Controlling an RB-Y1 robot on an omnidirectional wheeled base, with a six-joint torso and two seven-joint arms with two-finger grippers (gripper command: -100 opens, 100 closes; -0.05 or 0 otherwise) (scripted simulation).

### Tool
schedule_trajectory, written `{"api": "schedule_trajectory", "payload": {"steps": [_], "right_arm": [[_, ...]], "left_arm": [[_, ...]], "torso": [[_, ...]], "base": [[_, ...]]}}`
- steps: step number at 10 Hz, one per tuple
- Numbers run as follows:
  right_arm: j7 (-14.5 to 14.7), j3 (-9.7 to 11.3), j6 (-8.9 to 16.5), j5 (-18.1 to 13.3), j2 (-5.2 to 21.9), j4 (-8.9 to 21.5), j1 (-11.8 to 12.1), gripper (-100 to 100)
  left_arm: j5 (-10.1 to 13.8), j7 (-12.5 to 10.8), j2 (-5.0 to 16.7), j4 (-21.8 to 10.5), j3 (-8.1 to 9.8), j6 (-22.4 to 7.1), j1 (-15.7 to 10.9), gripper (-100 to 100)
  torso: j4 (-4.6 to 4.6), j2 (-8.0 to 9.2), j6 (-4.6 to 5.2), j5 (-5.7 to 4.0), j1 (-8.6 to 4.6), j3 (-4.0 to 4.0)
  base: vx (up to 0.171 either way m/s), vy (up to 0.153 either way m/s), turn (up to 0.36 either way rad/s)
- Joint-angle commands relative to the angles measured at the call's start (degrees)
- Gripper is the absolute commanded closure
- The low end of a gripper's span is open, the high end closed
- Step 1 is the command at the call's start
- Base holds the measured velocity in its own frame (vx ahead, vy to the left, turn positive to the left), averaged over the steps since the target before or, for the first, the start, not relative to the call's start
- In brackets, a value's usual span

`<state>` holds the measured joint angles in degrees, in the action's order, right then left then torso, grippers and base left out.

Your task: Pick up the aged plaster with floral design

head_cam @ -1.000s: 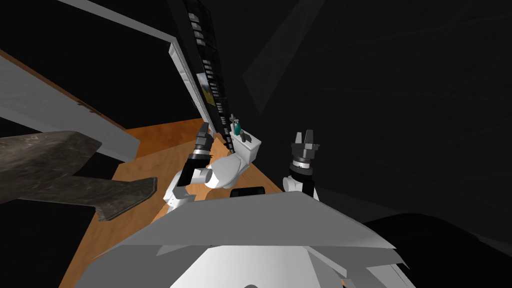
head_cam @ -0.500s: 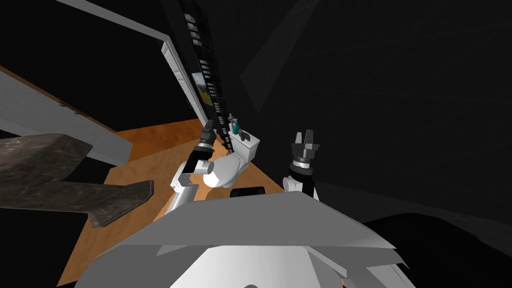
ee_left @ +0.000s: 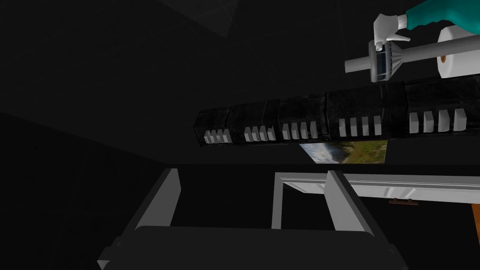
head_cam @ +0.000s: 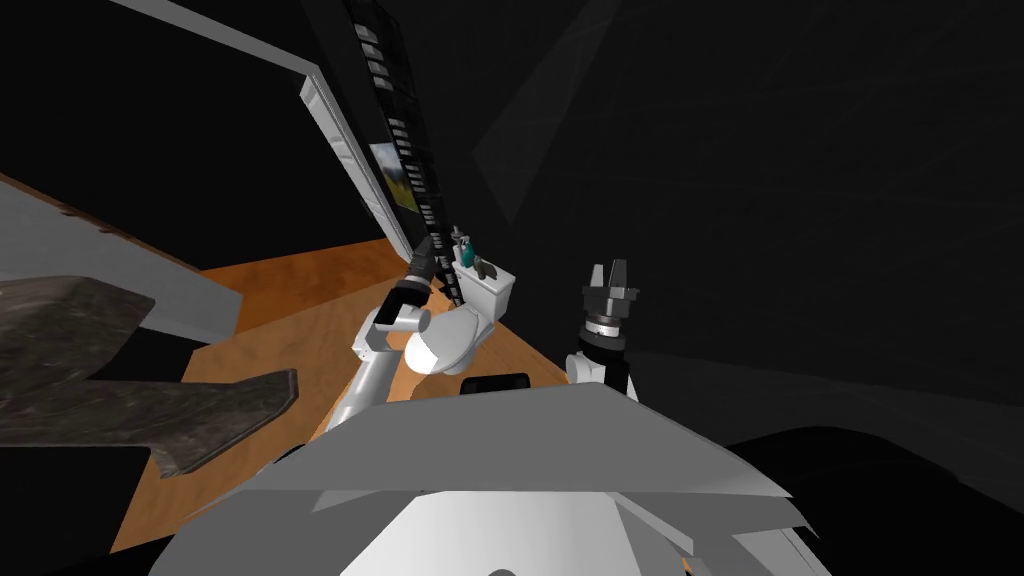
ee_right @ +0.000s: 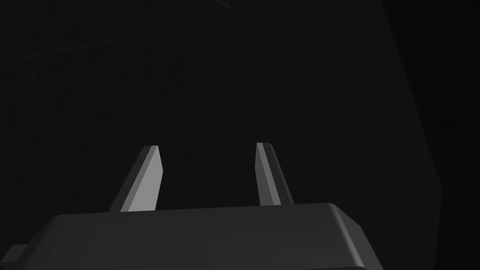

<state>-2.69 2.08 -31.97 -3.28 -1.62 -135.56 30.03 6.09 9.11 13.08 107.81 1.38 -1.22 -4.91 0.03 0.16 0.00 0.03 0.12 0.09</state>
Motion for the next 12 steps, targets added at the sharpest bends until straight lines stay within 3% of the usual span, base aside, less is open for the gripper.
{"api": "schedule_trajectory", "payload": {"steps": [1,2,3,4,12], "right_arm": [[0.0,0.0,0.0,0.0,0.0,0.0,0.0,0],[0.0,0.0,0.0,0.0,0.0,0.0,0.0,0],[0.0,0.0,0.0,0.0,0.0,0.0,0.0,0],[0.0,0.0,0.0,0.0,0.0,0.0,0.0,0],[0.0,0.0,0.0,0.0,0.0,0.0,0.0,0]], "left_arm": [[0.5,0.2,0.3,-1.6,0.17,-2.8,-2.9,-100],[0.5,0.2,0.3,-1.6,0.17,-2.8,-3.3,-100],[1.4,0.3,0.9,-4.3,0.61,-5.5,-5.7,-100],[1.4,0.3,0.9,-4.6,0.61,-6.1,-7.0,-100],[4.6,0.8,3.1,-17.7,2.29,-19.7,-21.6,-100]], "torso": [[0.0,0.0,0.0,0.0,0.0,0.0],[0.0,-0.01,-0.03,0.0,0.01,0.0],[-0.01,-0.07,-0.04,0.0,-0.03,-0.04],[-0.02,-0.06,-0.01,0.0,-0.01,-0.03],[-0.02,-0.08,-0.02,0.01,0.04,-0.04]], "base": [[-0.051,0.026,-0.076],[-0.027,0.015,0.012],[-0.043,0.02,-0.119],[-0.05,0.027,-0.108],[-0.042,0.032,-0.11]]}}
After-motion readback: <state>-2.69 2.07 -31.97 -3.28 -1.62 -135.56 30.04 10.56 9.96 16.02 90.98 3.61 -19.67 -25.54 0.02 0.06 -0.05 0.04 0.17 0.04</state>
